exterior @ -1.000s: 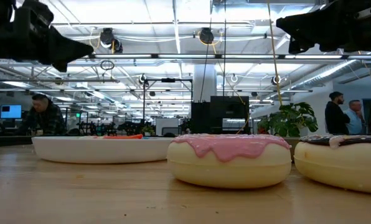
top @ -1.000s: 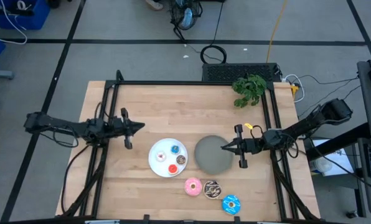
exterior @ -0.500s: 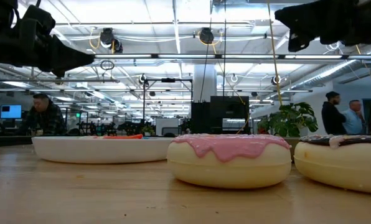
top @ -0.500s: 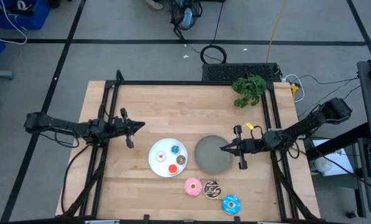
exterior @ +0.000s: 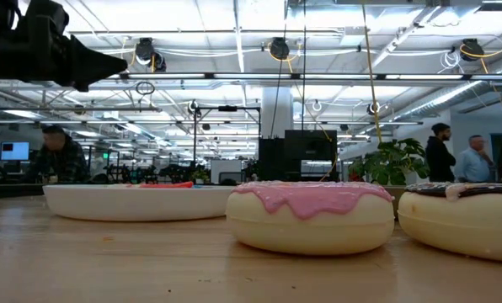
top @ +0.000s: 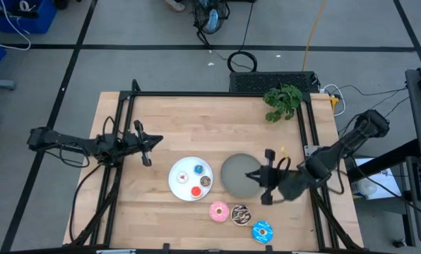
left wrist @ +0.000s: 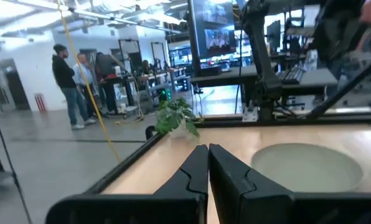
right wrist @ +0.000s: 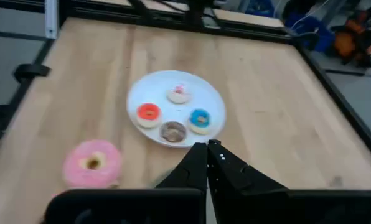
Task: Pick & Place donuts
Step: Put the large blue donut on the green plate
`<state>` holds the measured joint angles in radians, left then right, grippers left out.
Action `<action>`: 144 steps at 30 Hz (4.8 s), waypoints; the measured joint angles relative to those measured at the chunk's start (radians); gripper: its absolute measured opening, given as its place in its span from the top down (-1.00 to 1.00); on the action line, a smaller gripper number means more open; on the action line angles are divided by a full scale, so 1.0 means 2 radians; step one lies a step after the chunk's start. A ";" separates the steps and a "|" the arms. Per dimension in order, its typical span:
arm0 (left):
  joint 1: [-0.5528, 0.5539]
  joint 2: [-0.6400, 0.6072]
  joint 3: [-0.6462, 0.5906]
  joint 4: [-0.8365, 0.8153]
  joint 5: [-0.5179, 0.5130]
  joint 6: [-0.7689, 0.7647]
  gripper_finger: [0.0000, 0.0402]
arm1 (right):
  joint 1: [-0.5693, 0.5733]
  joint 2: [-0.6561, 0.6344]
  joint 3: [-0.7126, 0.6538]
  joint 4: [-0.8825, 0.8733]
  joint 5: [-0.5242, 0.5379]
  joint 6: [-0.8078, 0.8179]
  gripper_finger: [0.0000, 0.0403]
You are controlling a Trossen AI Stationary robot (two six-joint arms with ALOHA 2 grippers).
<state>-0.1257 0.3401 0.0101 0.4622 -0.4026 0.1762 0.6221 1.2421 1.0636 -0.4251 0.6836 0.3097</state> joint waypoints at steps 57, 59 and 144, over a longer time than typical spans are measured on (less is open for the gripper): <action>0.000 0.000 0.000 -0.013 0.000 0.040 0.89 | 0.105 0.368 0.277 -0.348 -0.261 0.371 -0.09; 0.000 0.000 0.000 -0.013 0.000 0.040 0.89 | 0.106 0.368 0.267 -0.344 -0.262 0.363 -0.12; 0.000 0.000 0.000 -0.022 0.001 0.011 0.89 | -0.298 0.208 0.130 -0.253 -0.303 0.057 0.94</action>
<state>-0.1257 0.3397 0.0109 0.4182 -0.4015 0.1974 0.0262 1.6582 1.3243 -0.9313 0.0773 0.4231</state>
